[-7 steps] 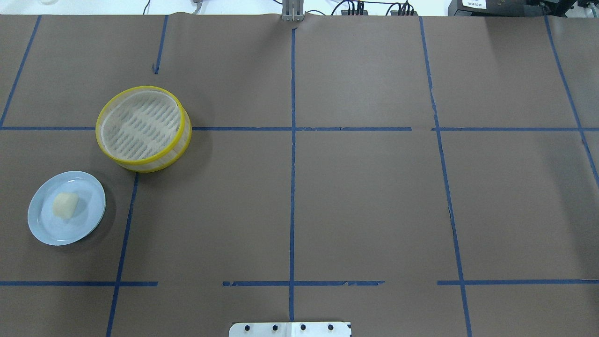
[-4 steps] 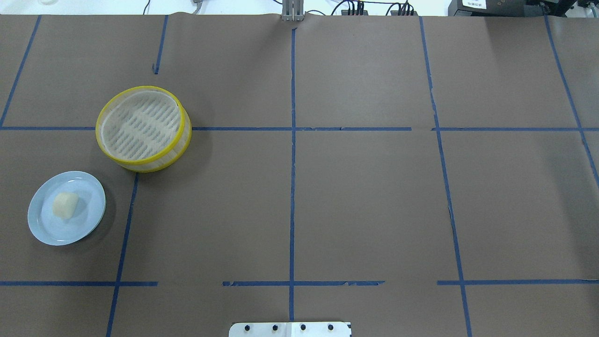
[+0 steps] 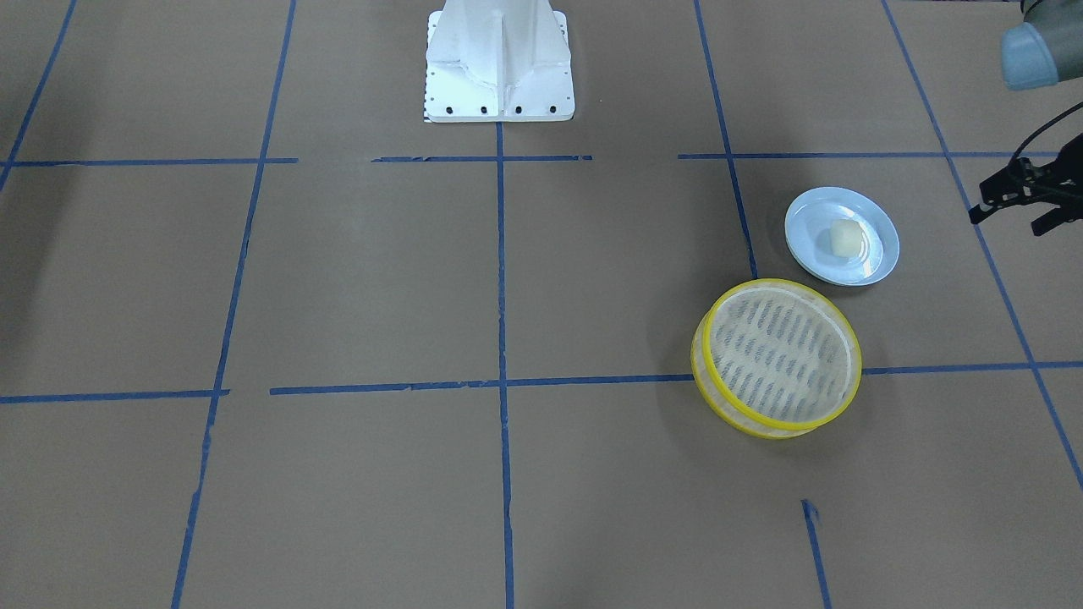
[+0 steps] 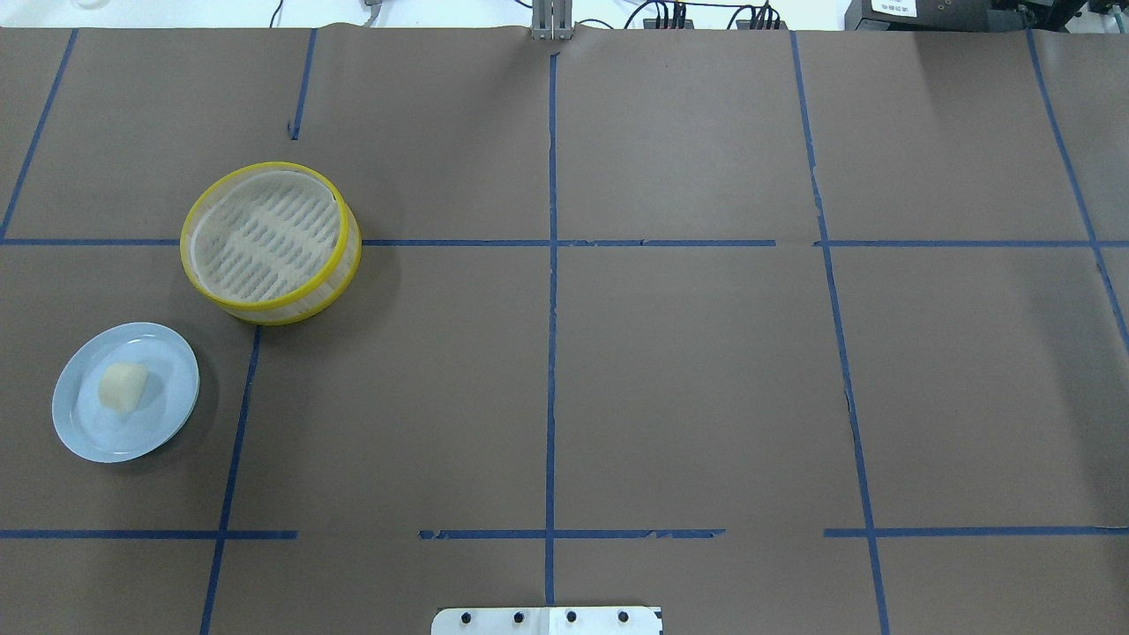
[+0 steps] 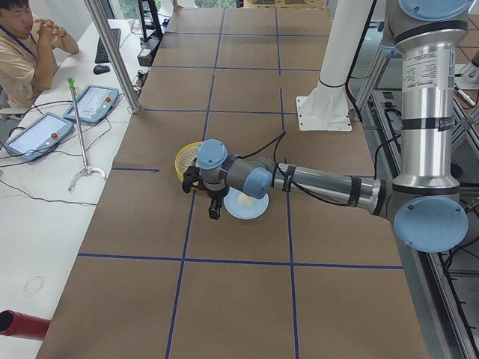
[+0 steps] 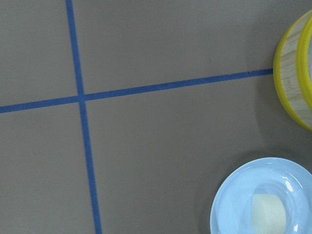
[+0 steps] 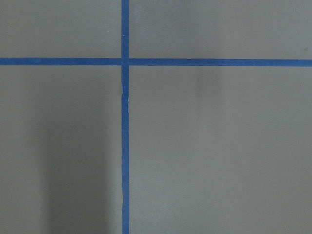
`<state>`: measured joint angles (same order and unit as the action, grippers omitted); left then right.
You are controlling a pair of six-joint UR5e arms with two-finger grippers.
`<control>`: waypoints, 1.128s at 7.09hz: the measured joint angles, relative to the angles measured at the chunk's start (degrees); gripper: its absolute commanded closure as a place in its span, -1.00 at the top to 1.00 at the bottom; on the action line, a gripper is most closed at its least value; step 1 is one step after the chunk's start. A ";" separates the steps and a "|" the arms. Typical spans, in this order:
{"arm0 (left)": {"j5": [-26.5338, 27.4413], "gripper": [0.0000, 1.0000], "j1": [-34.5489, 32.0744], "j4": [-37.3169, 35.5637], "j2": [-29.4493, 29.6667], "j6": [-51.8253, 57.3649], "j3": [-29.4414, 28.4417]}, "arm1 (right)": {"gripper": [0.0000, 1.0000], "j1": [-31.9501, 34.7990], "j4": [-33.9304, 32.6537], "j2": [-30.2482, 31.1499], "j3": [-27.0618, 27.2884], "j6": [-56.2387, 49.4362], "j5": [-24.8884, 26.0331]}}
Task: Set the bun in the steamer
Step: 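Move the left gripper down over the pale bun on the blue plate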
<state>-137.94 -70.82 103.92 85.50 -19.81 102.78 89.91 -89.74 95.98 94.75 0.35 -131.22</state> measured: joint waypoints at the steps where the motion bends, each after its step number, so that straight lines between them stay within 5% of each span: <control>1: 1.27 1.00 3.86 1.62 -0.09 -4.19 0.03 | 1.00 0.00 0.00 0.00 0.00 0.00 0.00; 5: 10.77 0.84 19.04 10.86 -1.34 -23.87 0.02 | 1.00 0.00 0.00 0.00 0.00 0.00 0.00; 8: 12.71 0.78 22.67 13.12 -1.29 -26.26 -1.21 | 1.00 0.00 0.00 0.00 0.00 0.00 0.00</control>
<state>-125.23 -48.14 117.04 84.21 -46.07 101.57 89.91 -89.74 95.98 94.74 0.35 -131.22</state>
